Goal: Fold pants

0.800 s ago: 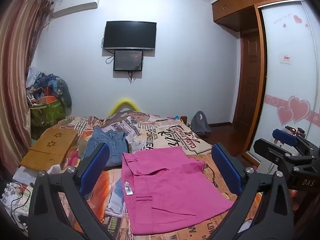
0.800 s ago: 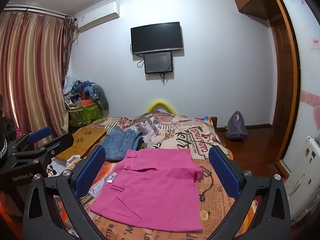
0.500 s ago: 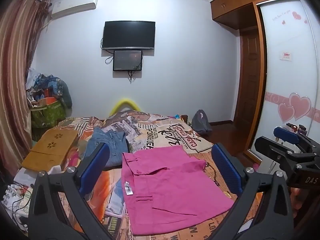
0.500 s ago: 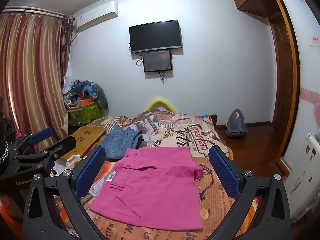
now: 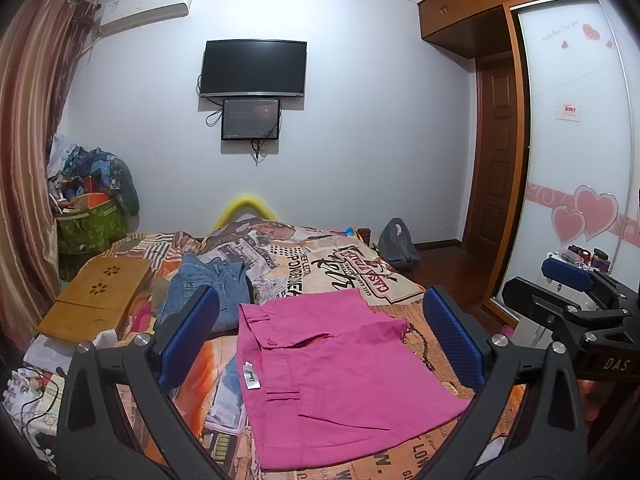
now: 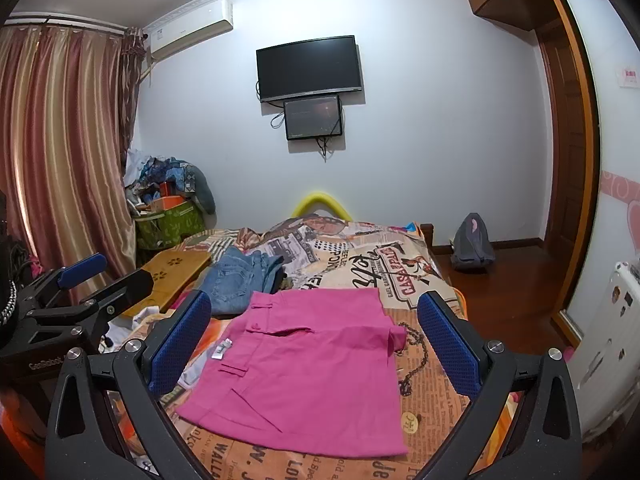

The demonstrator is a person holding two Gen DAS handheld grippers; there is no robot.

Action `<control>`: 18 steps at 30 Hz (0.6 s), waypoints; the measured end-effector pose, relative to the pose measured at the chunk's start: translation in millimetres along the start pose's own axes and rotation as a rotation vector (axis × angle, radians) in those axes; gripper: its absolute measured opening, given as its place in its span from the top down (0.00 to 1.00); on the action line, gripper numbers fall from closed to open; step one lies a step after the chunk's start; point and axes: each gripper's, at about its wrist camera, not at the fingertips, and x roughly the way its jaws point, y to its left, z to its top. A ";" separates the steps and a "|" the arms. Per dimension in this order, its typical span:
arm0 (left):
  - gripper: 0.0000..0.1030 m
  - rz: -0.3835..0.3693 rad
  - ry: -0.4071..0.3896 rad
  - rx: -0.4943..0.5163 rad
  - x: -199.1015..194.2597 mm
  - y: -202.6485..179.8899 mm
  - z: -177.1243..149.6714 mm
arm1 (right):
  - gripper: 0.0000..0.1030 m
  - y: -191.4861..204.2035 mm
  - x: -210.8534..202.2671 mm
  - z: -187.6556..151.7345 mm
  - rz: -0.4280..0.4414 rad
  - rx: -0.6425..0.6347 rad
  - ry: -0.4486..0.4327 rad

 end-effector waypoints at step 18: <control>0.00 -0.005 0.000 -0.008 1.8 -0.1 -2.9 | 0.00 -6.1 0.3 1.4 0.000 0.012 0.004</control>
